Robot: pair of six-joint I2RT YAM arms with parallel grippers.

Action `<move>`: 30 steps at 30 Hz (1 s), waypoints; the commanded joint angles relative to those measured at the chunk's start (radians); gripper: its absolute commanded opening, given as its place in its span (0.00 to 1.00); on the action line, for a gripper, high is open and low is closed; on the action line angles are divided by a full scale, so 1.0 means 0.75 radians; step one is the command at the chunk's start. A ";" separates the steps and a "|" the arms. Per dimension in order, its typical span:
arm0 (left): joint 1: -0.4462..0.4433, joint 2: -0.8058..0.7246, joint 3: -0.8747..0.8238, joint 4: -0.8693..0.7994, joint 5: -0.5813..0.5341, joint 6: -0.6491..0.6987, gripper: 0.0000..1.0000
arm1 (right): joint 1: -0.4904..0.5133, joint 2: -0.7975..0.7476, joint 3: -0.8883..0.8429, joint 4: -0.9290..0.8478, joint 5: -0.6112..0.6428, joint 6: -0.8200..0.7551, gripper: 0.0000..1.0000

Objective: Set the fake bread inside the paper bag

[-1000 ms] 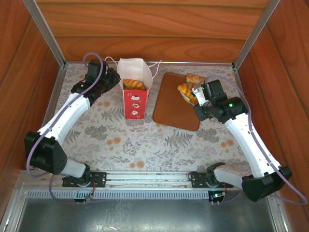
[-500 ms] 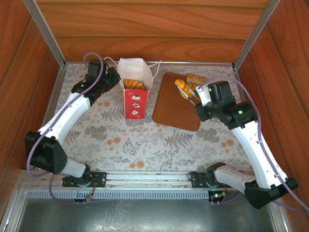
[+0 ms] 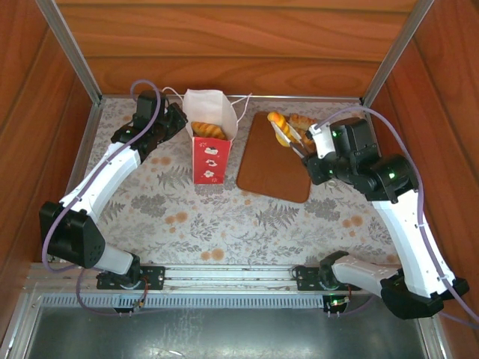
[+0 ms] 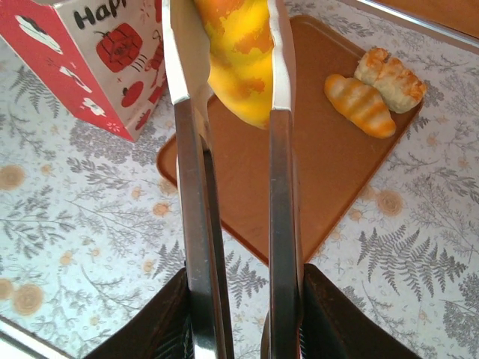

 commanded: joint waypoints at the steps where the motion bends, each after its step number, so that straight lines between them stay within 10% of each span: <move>1: -0.010 0.010 0.050 0.018 -0.006 0.066 0.00 | 0.052 0.040 0.105 -0.099 0.036 0.113 0.37; 14: -0.009 0.021 0.094 -0.078 -0.075 0.262 0.00 | 0.306 0.403 0.681 -0.342 0.076 0.330 0.36; 30: -0.009 0.026 0.098 -0.113 -0.107 0.355 0.00 | 0.458 0.731 0.848 0.043 0.143 0.287 0.36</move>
